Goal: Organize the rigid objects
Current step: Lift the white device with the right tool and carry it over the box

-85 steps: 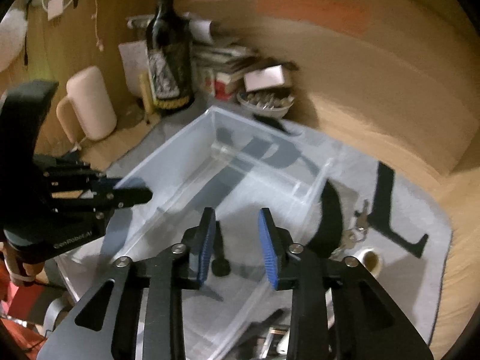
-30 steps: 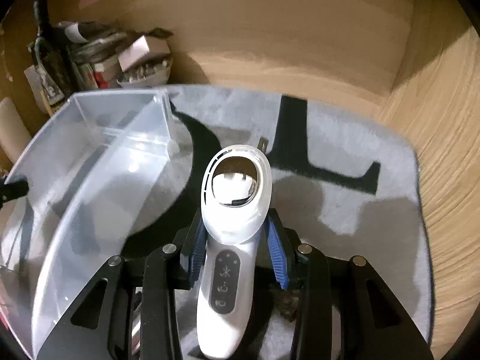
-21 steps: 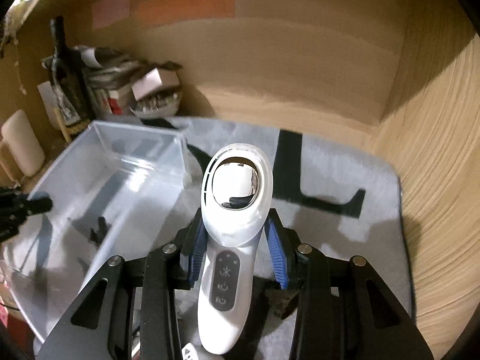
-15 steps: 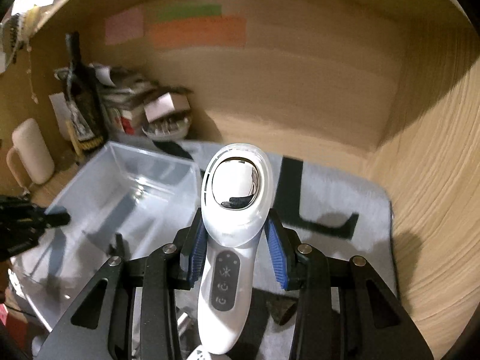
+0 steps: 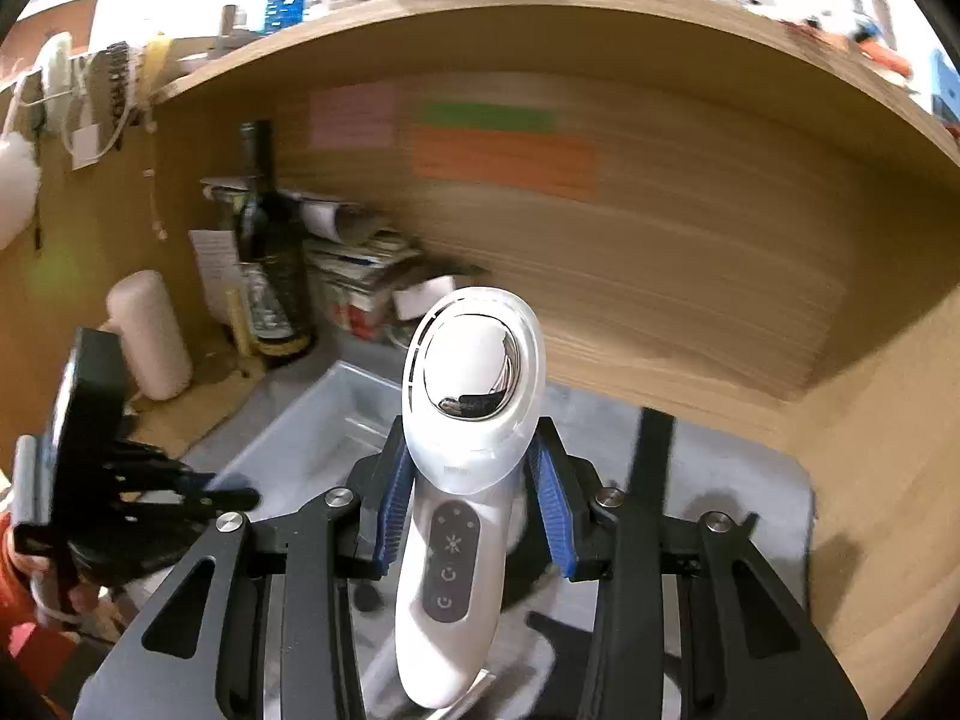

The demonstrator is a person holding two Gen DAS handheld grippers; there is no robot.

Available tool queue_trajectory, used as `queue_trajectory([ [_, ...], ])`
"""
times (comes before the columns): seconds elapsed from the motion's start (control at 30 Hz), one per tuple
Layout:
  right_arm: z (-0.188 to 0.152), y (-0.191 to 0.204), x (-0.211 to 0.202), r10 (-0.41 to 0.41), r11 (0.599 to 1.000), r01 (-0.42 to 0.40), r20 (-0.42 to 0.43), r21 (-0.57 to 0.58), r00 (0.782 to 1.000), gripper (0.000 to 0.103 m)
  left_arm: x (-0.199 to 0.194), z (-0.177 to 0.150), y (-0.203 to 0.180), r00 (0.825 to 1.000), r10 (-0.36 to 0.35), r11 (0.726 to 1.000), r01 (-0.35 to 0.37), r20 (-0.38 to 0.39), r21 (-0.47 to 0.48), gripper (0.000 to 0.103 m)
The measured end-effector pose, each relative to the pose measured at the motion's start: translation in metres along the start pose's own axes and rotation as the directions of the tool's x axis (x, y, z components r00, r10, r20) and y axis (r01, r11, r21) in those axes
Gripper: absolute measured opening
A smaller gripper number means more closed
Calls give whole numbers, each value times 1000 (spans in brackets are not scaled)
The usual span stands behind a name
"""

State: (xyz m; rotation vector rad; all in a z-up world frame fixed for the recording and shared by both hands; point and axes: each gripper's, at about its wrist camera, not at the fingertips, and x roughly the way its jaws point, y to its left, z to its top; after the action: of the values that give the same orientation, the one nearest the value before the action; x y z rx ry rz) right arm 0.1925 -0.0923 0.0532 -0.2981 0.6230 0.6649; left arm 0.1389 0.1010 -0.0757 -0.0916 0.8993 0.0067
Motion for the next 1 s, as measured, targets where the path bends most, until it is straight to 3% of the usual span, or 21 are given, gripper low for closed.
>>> queue_trajectory([
  [0.23, 5, 26, 13, 73, 997, -73, -21, -29, 997, 35, 0, 0, -1, 1000, 0, 1000, 0, 1, -1, 10],
  [0.4, -6, 38, 35, 120, 992, -124, -92, -38, 989, 35, 1, 0, -3, 1000, -2, 1000, 2, 3, -1, 10],
  [1.0, -52, 72, 81, 174, 971, -220, -351, -95, 920, 35, 2, 0, -4, 1000, -7, 1000, 7, 9, -2, 10],
])
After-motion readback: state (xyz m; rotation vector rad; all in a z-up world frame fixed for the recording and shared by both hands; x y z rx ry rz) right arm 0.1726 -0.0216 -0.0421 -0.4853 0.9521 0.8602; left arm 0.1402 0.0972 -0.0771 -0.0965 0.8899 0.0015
